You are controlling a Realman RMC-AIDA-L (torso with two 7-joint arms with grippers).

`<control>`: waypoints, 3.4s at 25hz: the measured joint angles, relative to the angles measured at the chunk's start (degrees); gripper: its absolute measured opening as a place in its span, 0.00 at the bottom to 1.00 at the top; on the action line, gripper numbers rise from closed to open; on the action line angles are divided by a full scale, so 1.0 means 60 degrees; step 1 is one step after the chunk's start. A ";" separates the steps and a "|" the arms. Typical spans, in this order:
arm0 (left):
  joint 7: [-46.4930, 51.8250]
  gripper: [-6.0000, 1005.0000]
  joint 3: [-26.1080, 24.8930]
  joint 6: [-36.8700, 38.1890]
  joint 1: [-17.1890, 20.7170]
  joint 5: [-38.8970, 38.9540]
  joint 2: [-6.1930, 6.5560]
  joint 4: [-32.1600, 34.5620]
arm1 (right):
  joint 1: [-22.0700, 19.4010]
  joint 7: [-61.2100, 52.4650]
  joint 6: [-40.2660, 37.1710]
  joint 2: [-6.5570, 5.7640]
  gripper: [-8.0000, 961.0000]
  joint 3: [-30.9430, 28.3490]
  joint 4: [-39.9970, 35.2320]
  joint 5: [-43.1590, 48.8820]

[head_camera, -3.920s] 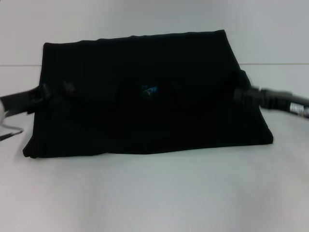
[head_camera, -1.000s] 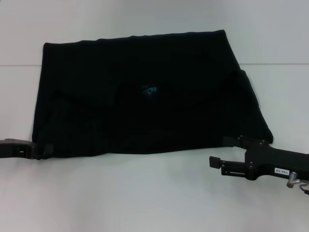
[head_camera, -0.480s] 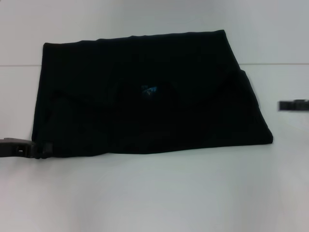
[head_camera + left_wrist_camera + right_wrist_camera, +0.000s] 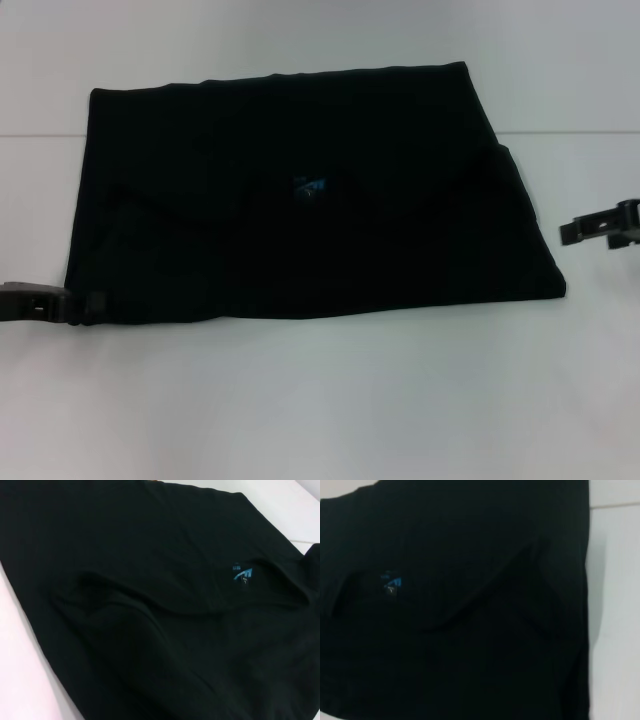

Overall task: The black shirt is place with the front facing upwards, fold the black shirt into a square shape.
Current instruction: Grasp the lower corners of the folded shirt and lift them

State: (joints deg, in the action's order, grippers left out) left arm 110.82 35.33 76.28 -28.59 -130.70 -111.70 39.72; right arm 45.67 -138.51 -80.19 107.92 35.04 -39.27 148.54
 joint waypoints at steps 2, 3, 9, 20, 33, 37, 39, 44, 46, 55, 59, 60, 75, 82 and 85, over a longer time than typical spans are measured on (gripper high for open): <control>0.0000 0.04 -0.0001 0.0000 -0.0009 0.0000 0.0000 0.0001 | 0.0081 0.0022 0.0303 0.0025 0.95 0.0114 0.0395 0.0022; 0.0000 0.04 0.0000 0.0001 -0.0017 0.0000 0.0000 0.0000 | 0.0102 0.0014 0.0400 0.0032 0.95 0.0226 0.0525 0.0028; 0.0000 0.04 -0.0001 0.0001 -0.0061 0.0000 0.0000 0.0001 | 0.0180 -0.0053 0.0906 0.0131 0.95 0.0590 0.1080 0.0044; 0.0000 0.04 0.0023 0.0033 -0.0083 0.0000 -0.0024 0.0001 | 0.0260 0.0043 0.1822 0.0440 0.95 0.0848 0.1595 0.0055; -0.0001 0.04 0.0019 0.0115 -0.0044 0.0001 -0.0042 0.0001 | 0.0307 0.0050 0.2373 0.0637 0.86 0.1339 0.1736 0.0057; -0.0004 0.04 0.0016 0.0166 -0.0027 0.0001 -0.0048 0.0001 | 0.0325 0.0047 0.2484 0.0719 0.67 0.1749 0.1734 0.0057; -0.0004 0.04 0.0015 0.0171 -0.0015 0.0001 -0.0043 0.0001 | 0.0326 0.0046 0.2457 0.0770 0.63 0.1779 0.1697 0.0060; -0.0012 0.04 0.0029 0.0192 -0.0009 0.0001 -0.0048 0.0001 | 0.0311 0.0071 0.2294 0.0791 0.51 0.1790 0.1637 0.0058; -0.0013 0.04 0.0031 0.0200 -0.0009 0.0001 -0.0058 0.0001 | 0.0298 0.0075 0.2224 0.0788 0.46 0.1780 0.1621 0.0050; 0.0003 0.04 0.0020 0.0399 -0.0009 0.0001 -0.0039 0.0001 | 0.0210 0.0094 0.1831 0.0698 0.10 0.1703 0.1401 0.0001; 0.0221 0.04 0.0030 0.0636 -0.0011 -0.0017 0.0038 0.0001 | 0.0150 0.0105 0.1398 0.0639 0.04 0.1591 0.1091 -0.0010; 0.0322 0.04 0.0052 0.0804 -0.0022 -0.0062 0.0083 0.0001 | 0.0135 0.0112 0.1270 0.0604 0.04 0.1566 0.1017 -0.0011; 0.0770 0.04 0.0040 0.4595 -0.0305 -0.1599 0.0530 0.0002 | -0.0731 0.1380 -0.2361 -0.0121 0.03 0.1621 0.0017 0.0442; 0.0530 0.04 0.0163 0.6317 -0.0631 -0.2619 0.0691 -0.0319 | -0.1095 0.2799 -0.3833 -0.0128 0.03 0.1660 -0.0022 0.0945; 0.0513 0.04 0.0318 0.6621 -0.0816 -0.3047 0.0747 -0.0608 | -0.1140 0.3094 -0.4140 -0.0056 0.03 0.1659 -0.0010 0.1263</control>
State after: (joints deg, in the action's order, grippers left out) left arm 113.90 37.24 116.00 -33.49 -148.98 -107.23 36.07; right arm 38.83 -119.95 -105.03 107.59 44.99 -39.33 156.11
